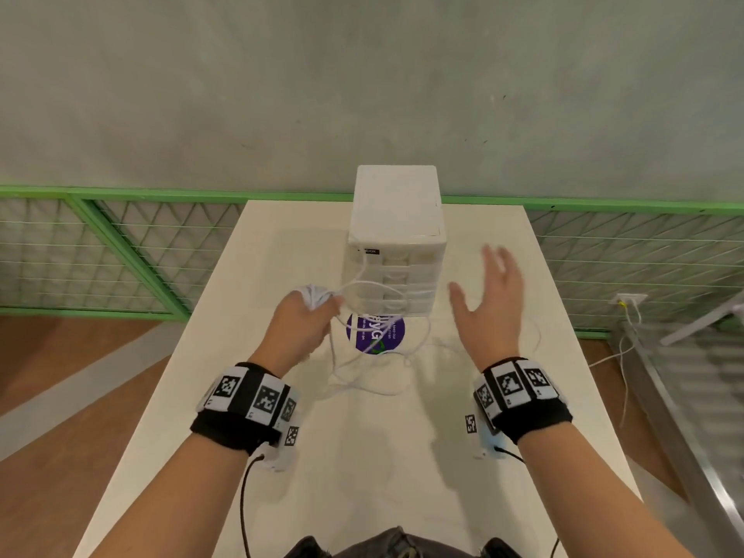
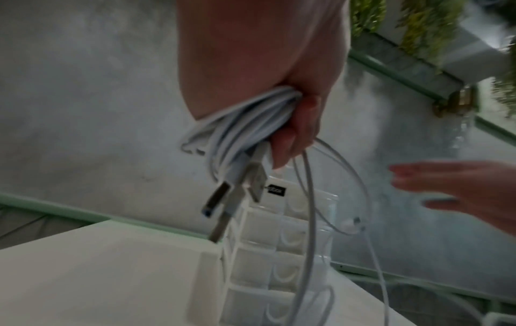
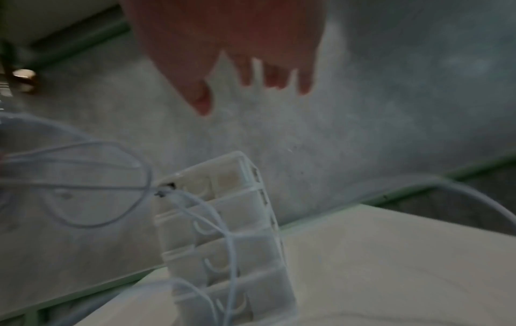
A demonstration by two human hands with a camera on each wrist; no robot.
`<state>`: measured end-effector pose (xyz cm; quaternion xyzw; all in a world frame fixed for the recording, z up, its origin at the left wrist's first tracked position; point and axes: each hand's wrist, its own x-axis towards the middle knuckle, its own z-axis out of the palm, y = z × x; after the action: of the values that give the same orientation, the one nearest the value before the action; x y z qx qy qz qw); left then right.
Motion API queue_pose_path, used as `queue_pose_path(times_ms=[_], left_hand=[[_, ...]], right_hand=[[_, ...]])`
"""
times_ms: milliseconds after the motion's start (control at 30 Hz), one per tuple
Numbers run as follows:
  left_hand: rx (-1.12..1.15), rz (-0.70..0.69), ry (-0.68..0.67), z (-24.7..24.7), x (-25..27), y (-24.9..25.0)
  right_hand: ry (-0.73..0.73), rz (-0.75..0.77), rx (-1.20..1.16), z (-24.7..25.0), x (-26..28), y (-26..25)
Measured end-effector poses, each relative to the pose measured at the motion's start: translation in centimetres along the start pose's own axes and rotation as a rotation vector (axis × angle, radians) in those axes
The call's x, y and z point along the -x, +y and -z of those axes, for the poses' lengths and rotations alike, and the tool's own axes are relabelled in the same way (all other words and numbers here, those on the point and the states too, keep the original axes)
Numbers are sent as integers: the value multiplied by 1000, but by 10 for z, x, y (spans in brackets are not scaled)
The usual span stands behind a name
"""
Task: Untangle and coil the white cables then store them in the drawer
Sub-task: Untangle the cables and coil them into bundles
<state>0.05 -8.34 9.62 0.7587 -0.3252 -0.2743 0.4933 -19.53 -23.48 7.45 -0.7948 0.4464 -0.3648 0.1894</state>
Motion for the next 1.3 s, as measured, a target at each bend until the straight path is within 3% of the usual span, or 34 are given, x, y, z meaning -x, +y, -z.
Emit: queue_pose_path(times_ms=[67, 133, 167, 300, 433, 567, 633, 700, 800, 900, 967, 1033, 1200, 1300], left_hand=[[-2, -42, -108, -11, 6, 15], [31, -59, -170, -17, 10, 27], [36, -66, -177, -18, 10, 31], [-26, -84, -117, -7, 2, 38], [-162, -75, -77, 3, -5, 33], [95, 66, 55, 13, -12, 24], [131, 94, 94, 19, -14, 24], [66, 96, 63, 20, -14, 26], [-49, 96, -6, 9, -10, 33], [-104, 62, -121, -7, -3, 44], [-138, 15, -238, -17, 5, 55], [-158, -25, -338, -22, 12, 66], [-368, -28, -545, -22, 24, 65], [-213, 22, -615, -24, 32, 50]], right_hand=[[-374, 118, -102, -4, 2, -17], [-721, 5, -156, -8, 7, -20], [-775, -67, -206, -9, 9, -17], [-684, -134, -149, -3, 13, 5], [-439, -259, -129, 12, 3, 27], [-259, -483, -221, 18, -7, 47], [-217, -543, -134, 16, -7, 56], [-172, -482, -88, 13, -5, 50], [-86, -161, -259, 13, -2, 8], [-362, 64, -386, 6, 2, -38], [-523, 80, -374, -5, 1, -56], [-567, 59, -324, -15, -4, -58], [-365, 42, -277, -14, -27, -42], [-305, 55, -252, -2, -46, -39]])
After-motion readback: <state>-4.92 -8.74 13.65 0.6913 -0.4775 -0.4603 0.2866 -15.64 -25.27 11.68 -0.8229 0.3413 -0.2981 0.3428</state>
